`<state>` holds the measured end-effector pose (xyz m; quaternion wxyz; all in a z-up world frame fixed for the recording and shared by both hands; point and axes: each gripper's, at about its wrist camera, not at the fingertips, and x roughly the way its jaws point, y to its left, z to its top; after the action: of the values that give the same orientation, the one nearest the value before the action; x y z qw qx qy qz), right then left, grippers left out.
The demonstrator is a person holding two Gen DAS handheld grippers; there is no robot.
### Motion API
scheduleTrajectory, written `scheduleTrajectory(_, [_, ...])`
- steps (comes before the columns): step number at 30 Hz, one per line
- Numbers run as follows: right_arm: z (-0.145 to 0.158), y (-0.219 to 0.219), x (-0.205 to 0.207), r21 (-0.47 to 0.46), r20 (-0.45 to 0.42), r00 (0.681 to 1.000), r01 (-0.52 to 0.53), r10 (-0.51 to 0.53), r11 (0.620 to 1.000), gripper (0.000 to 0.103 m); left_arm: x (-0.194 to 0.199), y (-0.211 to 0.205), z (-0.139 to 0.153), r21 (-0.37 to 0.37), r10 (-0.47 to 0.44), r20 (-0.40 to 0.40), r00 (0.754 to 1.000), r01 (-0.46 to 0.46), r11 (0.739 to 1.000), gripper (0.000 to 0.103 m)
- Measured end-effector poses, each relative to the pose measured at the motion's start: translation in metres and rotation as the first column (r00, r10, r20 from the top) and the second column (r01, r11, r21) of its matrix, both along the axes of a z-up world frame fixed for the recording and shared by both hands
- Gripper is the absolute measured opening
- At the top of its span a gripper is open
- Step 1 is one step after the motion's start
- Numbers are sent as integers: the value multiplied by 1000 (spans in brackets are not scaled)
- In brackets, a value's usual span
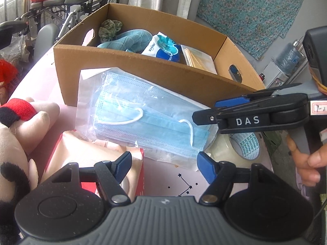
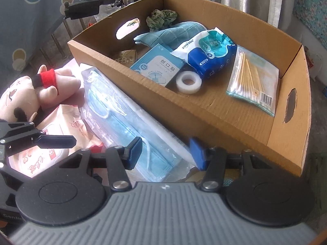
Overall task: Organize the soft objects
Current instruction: 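Move both tools toward the blue face-mask pack on the table, then grasp the edge of the face-mask pack with the right tool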
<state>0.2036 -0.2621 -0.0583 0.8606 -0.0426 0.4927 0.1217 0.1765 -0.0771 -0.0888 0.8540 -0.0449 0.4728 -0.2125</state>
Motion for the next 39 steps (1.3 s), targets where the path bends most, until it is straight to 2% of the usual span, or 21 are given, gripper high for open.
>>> scheduleTrajectory(4, [1, -3, -1, 43, -28, 1000, -2, 3, 999, 36, -1, 1, 0, 5, 2, -9, 1000, -2, 1000, 74])
scheduleTrajectory(7, [4, -5, -3, 85, -59, 998, -3, 8, 996, 30, -2, 1, 0, 8, 1, -13, 1000, -1, 1000, 74])
scheduleTrajectory(20, [12, -2, -11, 167, -129, 991, 0, 22, 986, 29, -4, 2, 1, -3, 2, -23, 1000, -2, 1000, 77])
scheduleTrajectory(29, [13, 10, -6, 149, -132, 990, -38, 58, 988, 31, -10, 4, 1, -19, -7, -20, 1000, 7, 1000, 77])
scheduleTrajectory(34, [6, 21, 0, 141, -140, 987, -60, 79, 988, 31, -15, 13, 3, -73, -12, -12, 1000, 11, 997, 77])
scheduleTrajectory(36, [0, 24, 2, 137, -142, 987, -60, 80, 989, 29, -18, 18, 4, -97, -8, -2, 1000, 8, 995, 77])
scheduleTrajectory(39, [-7, 25, 2, 140, -143, 988, -41, 61, 989, 18, -23, 22, 6, -109, -11, -1, 1000, 10, 994, 77])
